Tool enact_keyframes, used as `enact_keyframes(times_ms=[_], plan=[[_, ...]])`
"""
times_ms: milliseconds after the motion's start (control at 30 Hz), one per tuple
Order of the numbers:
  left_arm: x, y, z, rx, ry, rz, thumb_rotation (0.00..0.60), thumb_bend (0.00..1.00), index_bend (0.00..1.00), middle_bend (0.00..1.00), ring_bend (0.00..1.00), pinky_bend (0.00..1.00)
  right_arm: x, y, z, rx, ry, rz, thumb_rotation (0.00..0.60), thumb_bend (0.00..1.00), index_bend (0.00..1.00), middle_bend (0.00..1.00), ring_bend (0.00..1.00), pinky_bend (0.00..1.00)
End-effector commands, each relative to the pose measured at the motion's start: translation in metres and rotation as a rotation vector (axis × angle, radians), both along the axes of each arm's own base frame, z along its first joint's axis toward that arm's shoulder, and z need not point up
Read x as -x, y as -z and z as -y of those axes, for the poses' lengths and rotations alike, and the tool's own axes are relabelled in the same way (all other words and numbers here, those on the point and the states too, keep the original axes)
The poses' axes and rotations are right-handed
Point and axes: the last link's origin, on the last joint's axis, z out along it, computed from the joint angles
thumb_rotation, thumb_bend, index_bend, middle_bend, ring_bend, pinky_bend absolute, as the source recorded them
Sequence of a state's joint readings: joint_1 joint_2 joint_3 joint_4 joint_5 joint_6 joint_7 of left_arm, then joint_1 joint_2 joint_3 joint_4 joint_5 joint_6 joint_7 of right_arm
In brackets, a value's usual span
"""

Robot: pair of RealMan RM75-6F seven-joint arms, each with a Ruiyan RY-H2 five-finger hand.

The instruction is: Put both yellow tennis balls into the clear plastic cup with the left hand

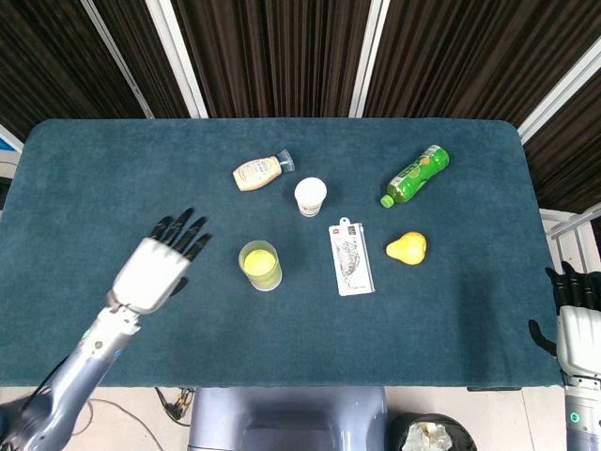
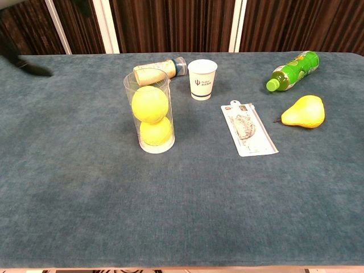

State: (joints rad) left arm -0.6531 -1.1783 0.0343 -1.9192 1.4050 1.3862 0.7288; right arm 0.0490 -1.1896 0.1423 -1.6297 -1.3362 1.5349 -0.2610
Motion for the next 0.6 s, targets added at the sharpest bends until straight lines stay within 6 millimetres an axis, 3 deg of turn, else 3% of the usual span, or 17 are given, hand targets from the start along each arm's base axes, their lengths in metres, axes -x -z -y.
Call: enact_keyframes(times_ms=[33, 267, 600], plan=[[0.035, -0.009, 0.015, -0.006, -0.076, -0.007, 0.600, 0.00, 0.20, 0.08, 0.02, 0.19, 0.000, 0.001, 0.000, -0.016, -0.007, -0.006, 0.600, 0.34, 0.14, 0.08, 0.11, 0.09], [0.085, -0.011, 0.042, 0.037, -0.158, 0.043, 0.600, 0.00, 0.17, 0.05, 0.00, 0.16, 0.001, 0.001, 0.000, -0.021, -0.008, -0.008, 0.600, 0.34, 0.14, 0.08, 0.11, 0.09], [0.125, -0.028, 0.060, 0.010, -0.168, 0.135, 0.600, 0.00, 0.17, 0.06, 0.00, 0.13, 0.000, -0.003, -0.001, -0.004, -0.013, -0.002, 0.600, 0.34, 0.14, 0.08, 0.11, 0.09]])
